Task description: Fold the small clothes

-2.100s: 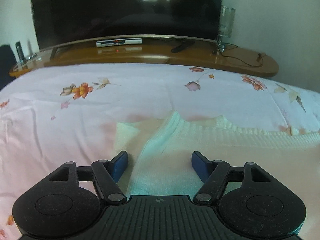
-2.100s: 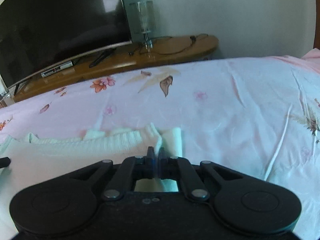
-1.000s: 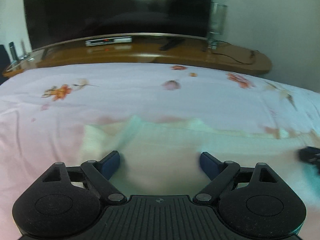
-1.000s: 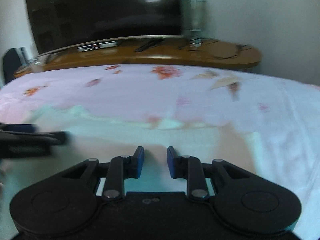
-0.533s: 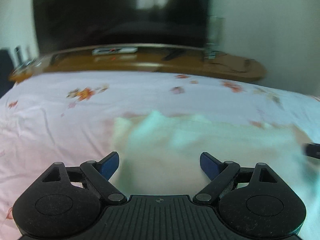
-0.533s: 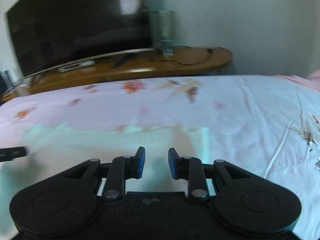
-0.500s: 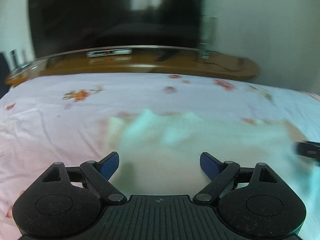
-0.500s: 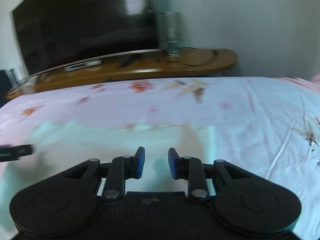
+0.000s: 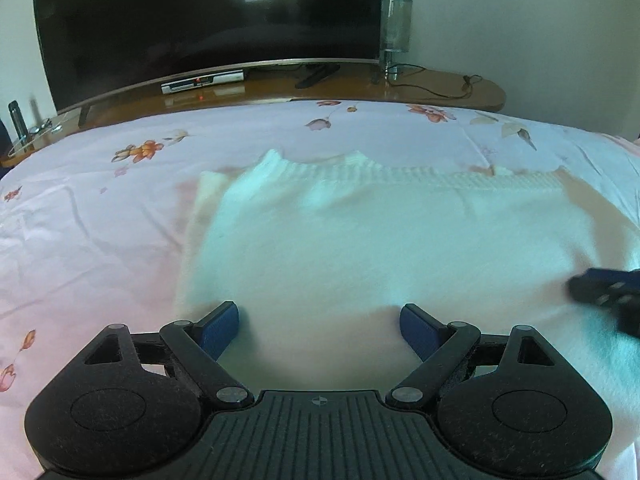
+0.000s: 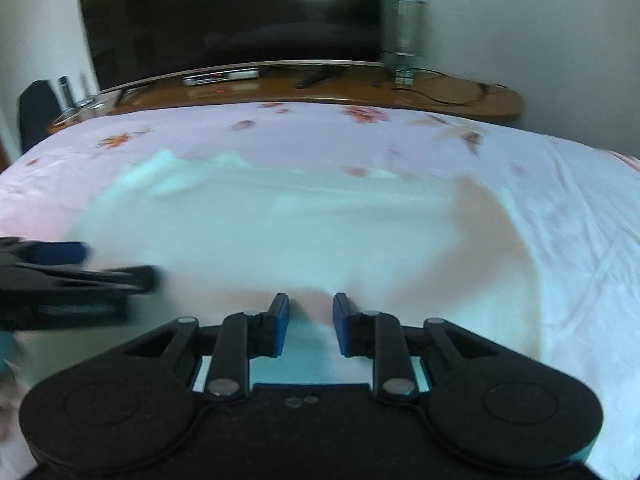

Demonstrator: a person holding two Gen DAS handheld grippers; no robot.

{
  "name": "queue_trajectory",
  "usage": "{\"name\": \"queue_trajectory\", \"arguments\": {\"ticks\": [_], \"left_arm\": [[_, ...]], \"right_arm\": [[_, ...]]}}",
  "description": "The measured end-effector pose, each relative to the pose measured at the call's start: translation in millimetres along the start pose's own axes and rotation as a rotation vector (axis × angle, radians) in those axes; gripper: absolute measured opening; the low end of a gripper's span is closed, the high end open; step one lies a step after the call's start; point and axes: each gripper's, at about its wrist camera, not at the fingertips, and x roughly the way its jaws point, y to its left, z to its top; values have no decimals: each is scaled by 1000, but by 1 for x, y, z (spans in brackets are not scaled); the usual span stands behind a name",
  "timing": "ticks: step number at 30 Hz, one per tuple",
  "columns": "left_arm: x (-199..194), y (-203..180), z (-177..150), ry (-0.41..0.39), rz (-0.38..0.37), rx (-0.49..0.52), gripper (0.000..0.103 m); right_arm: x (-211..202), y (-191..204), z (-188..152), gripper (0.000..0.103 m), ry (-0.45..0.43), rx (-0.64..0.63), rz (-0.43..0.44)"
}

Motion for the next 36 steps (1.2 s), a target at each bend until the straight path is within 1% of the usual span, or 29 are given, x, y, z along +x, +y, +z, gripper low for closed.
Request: {"name": "queue_trajectory", "arguments": {"ticks": [3, 6, 9, 10, 11, 14, 19, 22, 24, 29, 32, 36], "left_arm": [[-2, 8, -2, 6, 6, -13, 88], [-3, 12, -5, 11, 12, -24, 88], [-6, 15, -8, 17, 22, -30, 88], [-8, 15, -8, 21, 29, -31, 88], [-11, 14, -8, 23, 35, -31, 88], [-28, 12, -8, 11, 25, -36, 88], [-57, 3, -13, -21, -22, -23, 88], [-70, -3, -21, -25, -49, -16, 88], [-75, -7, -28, -21, -59, -2, 88], [-76, -13, -45, -5, -46, 19, 88], [-69, -12, -57, 24, -47, 17, 88], [-67, -11, -70, -3, -37, 51, 88]], "right_arm": [[-4, -23, -1, 19, -11, 35, -68], [-6, -40, -5, 17, -10, 71, -74], [-9, -42, -10, 16, -10, 82, -85], [-10, -39, -11, 17, -6, 80, -93], [-11, -37, -10, 19, -3, 82, -94], [-27, -23, -11, 25, -17, 91, -52], [-54, 9, -18, 25, -35, 64, 29], [-64, 27, -26, 26, -24, 50, 69], [-68, 38, -33, 26, -19, 33, 76], [-70, 54, -47, 26, 5, 18, 88], [-68, 60, -54, 27, 13, -9, 75], [-62, 63, -62, 27, 26, -57, 31]]}}
